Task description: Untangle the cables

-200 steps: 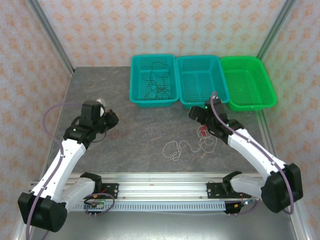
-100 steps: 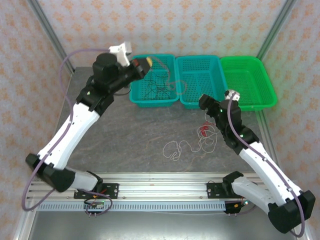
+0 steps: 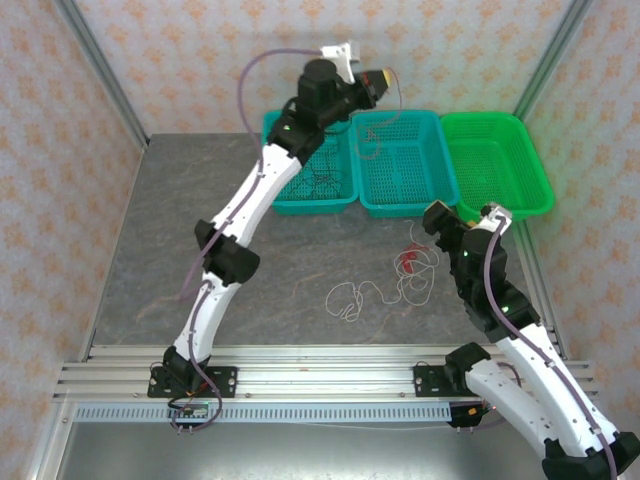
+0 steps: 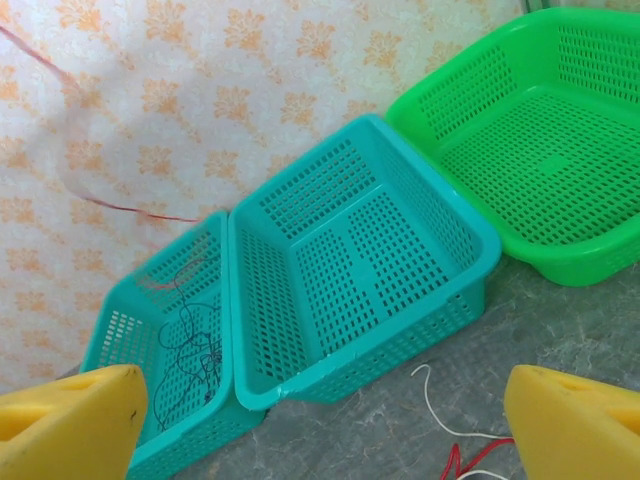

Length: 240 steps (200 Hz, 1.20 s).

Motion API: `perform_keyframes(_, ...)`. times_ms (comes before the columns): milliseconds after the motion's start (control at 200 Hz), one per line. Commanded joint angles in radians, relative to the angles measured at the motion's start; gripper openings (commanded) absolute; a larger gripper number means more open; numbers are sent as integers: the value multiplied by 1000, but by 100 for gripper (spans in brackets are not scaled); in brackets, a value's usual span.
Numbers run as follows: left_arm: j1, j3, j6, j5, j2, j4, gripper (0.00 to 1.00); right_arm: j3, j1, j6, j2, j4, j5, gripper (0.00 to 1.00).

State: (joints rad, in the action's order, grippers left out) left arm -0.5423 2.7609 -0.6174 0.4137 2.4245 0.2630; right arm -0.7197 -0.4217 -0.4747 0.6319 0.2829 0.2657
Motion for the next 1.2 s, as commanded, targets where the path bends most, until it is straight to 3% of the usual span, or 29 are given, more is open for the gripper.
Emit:
perform_keyframes(0, -31, 3, 93, 12, 42, -11, 0, 17, 5, -5, -6, 28, 18, 93)
perform_keyframes(150, -72, -64, 203, -48, 99, 8, 0, 22, 6, -5, -1, 25, 10, 93)
perform_keyframes(330, -79, -113, 232, -167, 153, 74, 0, 26, 6, -8, 4, 26, 6, 93)
perform_keyframes(370, -79, -116, 235, -186, 161, 91, 6, 28, 6, -11, 6, 28, 5, 93)
perform_keyframes(515, -78, -116, 252, -221, 142, 150, 46, 27, 6, -16, 17, 39, 13, 93)
perform_keyframes(636, -79, -166, 282, -235, 46, 168, 61, 26, 6, -28, 43, 68, 28, 93)
perform_keyframes(761, -77, -453, 291, -255, -181, 26, 65, 2, 11, -34, 128, 129, 13, 93)
perform_keyframes(946, -76, -996, 278, -263, -601, -247, 65, -75, 67, -37, 385, 245, -135, 93)
perform_keyframes(1196, -77, -1502, 286, -262, -994, -276, 66, -34, 103, -7, 645, 122, -335, 90)
